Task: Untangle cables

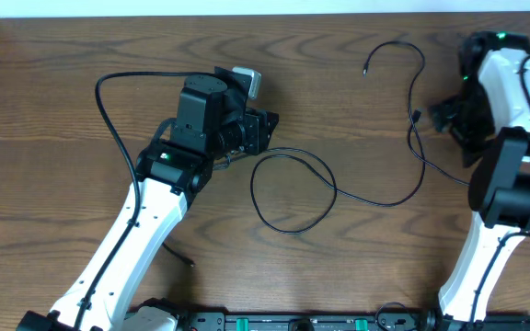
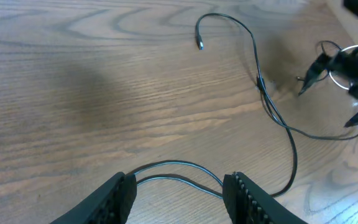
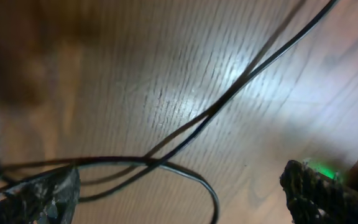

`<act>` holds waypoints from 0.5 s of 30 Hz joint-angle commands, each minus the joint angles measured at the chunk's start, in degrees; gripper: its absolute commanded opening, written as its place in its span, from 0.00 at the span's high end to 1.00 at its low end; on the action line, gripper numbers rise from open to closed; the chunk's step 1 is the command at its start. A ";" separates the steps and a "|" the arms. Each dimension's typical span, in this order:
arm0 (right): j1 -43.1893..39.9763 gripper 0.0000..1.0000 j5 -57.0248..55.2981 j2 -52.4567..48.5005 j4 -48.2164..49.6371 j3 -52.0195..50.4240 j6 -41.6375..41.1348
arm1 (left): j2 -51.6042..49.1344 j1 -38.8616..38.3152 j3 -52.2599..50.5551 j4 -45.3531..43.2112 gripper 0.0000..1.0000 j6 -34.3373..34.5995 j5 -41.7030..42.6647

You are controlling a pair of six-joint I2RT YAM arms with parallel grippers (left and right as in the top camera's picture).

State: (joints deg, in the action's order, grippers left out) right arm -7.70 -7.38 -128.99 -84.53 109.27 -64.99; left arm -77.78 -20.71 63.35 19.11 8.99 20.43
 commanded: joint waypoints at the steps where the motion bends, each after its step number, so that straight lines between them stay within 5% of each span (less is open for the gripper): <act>1: 2.56 0.01 -2.56 -0.26 2.19 -4.24 -8.26 | 0.85 0.17 0.35 -0.07 0.49 -0.35 -0.55; 12: 7.63 0.10 -1.97 -0.26 11.85 -14.97 -13.44 | 0.87 0.17 0.35 0.15 0.49 -0.35 -0.52; 15: 7.82 0.31 -1.25 -0.26 14.62 -17.38 -13.44 | 0.85 0.17 0.35 0.15 0.49 -0.35 -0.55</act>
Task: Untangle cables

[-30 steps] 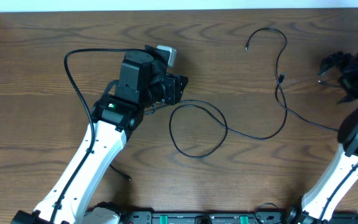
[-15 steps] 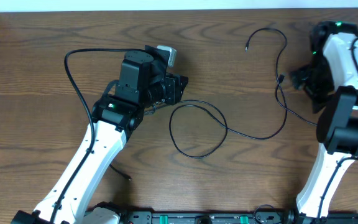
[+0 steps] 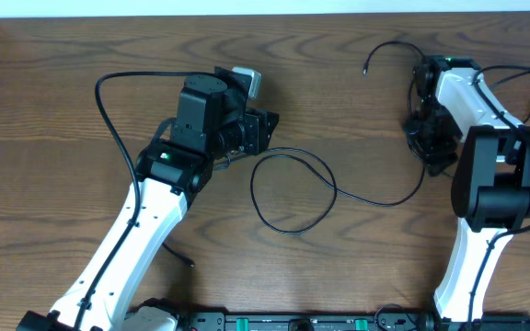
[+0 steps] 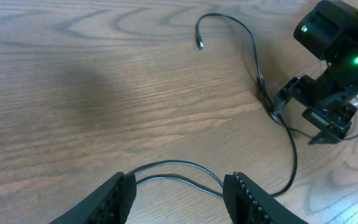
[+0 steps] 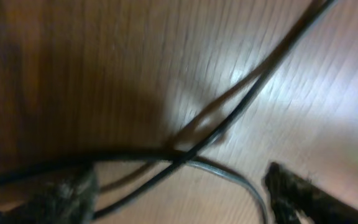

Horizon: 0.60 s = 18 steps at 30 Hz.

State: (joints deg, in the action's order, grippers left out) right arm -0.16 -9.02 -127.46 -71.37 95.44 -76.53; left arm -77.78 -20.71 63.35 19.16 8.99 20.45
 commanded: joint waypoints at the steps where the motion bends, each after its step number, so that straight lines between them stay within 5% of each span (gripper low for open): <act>1: 0.28 0.41 0.59 -1.79 2.47 -4.52 -1.90 | 0.85 0.17 0.35 0.11 0.49 -0.33 -0.57; 8: -0.20 0.87 1.01 -1.79 8.50 -12.13 -1.88 | 0.85 0.17 0.35 0.09 0.49 -0.33 -0.55; 12: -0.26 0.99 1.05 -1.79 13.42 -18.12 -1.86 | 0.85 0.17 0.35 0.11 0.49 -0.33 -0.52; 18: -0.68 0.99 1.22 -1.77 16.92 -20.48 0.94 | 0.87 0.17 0.35 0.11 0.49 -0.33 -0.52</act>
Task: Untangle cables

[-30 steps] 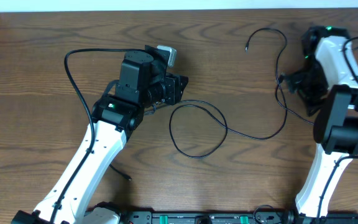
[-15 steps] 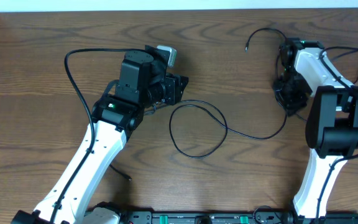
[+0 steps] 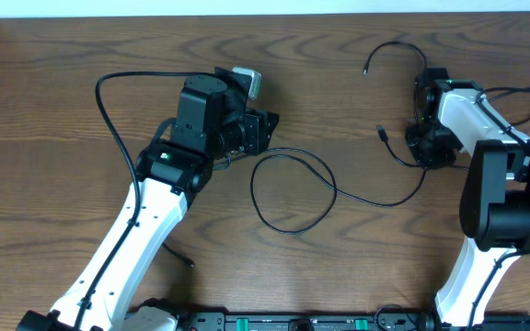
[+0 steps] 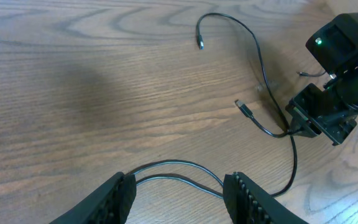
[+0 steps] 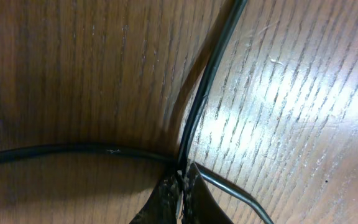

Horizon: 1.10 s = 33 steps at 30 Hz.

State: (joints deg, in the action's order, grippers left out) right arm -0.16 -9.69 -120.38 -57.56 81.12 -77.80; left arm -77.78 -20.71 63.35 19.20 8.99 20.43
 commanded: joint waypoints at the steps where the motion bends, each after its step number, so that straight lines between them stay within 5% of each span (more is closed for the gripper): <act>1: -0.94 0.99 1.90 -8.63 3.41 -5.99 3.50 | 0.87 0.17 0.35 0.07 0.49 -0.33 -0.50; 16: -13.75 0.99 3.04 14.10 -0.92 13.33 38.60 | 0.85 0.17 0.35 0.09 0.49 -0.33 -0.52; 29: -39.10 0.99 0.09 20.98 -0.07 18.95 37.35 | 0.85 0.17 0.35 1.36 0.49 -0.33 -0.50; 33: -44.92 0.78 5.97 19.50 -2.34 18.95 37.57 | 0.85 0.17 0.35 1.31 0.49 -0.33 -0.50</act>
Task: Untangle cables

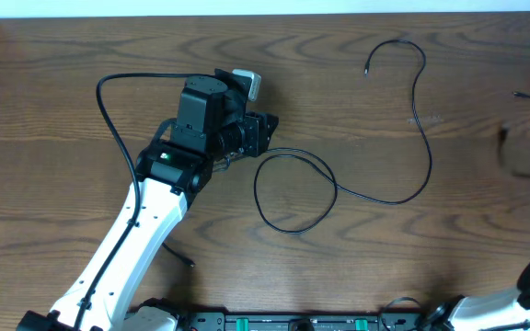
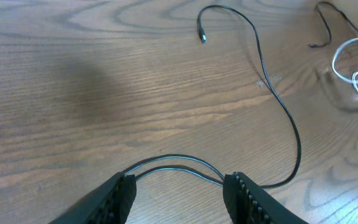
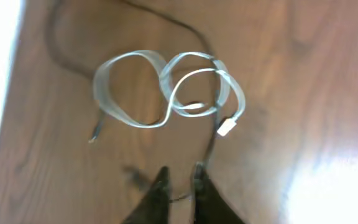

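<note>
A long black cable (image 1: 375, 198) runs from my left arm through a loop (image 1: 293, 193) and up to a free plug (image 1: 366, 69). My left gripper (image 2: 179, 186) stands open, and two strands of this cable (image 2: 173, 167) pass between its fingers. A second thin black cable (image 3: 211, 118) lies at the far right beside a coiled white cable (image 3: 166, 87). My right gripper (image 3: 180, 177) hangs high above that coil, blurred, its fingers a narrow gap apart. The thin black cable runs toward its right finger (image 3: 201, 186).
The white cable (image 2: 353, 62) and thin black cable (image 2: 328, 15) lie together near the table's right edge. Only the right arm's base shows in the overhead view. The left arm's body (image 1: 155, 202) crosses the table's left half.
My right gripper was shut on a black cable near the middle right. Now it is high over the white coil, jaws slightly apart. The second black cable now lies at the far right.
At first my right gripper was open over crossing black cables at the right. It then came lower over them, then shut on one where they crossed. Now the two black cables lie apart. My left gripper stayed open around the long cable throughout.
</note>
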`<act>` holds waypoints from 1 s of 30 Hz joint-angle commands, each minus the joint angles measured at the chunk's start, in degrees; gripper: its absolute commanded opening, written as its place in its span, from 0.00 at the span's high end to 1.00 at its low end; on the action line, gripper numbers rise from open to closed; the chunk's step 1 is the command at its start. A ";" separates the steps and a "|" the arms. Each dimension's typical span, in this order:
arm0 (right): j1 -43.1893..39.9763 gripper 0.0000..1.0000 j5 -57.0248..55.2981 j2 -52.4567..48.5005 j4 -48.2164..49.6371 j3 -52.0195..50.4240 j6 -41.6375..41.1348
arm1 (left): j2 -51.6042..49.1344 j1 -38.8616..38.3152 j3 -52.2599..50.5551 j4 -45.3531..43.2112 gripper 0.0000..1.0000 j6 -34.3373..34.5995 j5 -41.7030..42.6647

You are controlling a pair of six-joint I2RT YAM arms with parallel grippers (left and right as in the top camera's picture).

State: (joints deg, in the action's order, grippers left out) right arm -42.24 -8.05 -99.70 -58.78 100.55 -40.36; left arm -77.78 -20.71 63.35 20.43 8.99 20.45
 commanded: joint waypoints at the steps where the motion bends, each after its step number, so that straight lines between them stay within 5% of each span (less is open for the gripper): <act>1: -3.76 0.63 5.70 -1.49 -1.90 -0.48 0.76 | 0.87 0.17 0.35 0.09 0.49 -0.33 -0.52; 5: -4.50 0.14 10.23 -2.23 -5.27 -0.52 5.77 | 0.85 0.17 0.35 0.09 0.49 -0.33 -0.52; 7: -3.30 0.02 10.19 -2.29 -8.33 -0.61 6.38 | 0.85 0.17 0.35 0.09 0.49 -0.33 -0.52; 17: 10.54 0.01 14.62 -2.32 -18.71 -1.60 15.26 | 0.85 0.20 0.35 0.11 0.47 0.48 -0.59; 30: 43.85 0.01 15.26 -2.99 -16.26 -4.55 36.44 | 0.85 8.74 0.35 6.84 0.46 18.03 -14.03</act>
State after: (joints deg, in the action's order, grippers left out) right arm -4.45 6.83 -101.86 -74.98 96.99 -11.97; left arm -77.78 -15.05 63.35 25.91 21.85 10.11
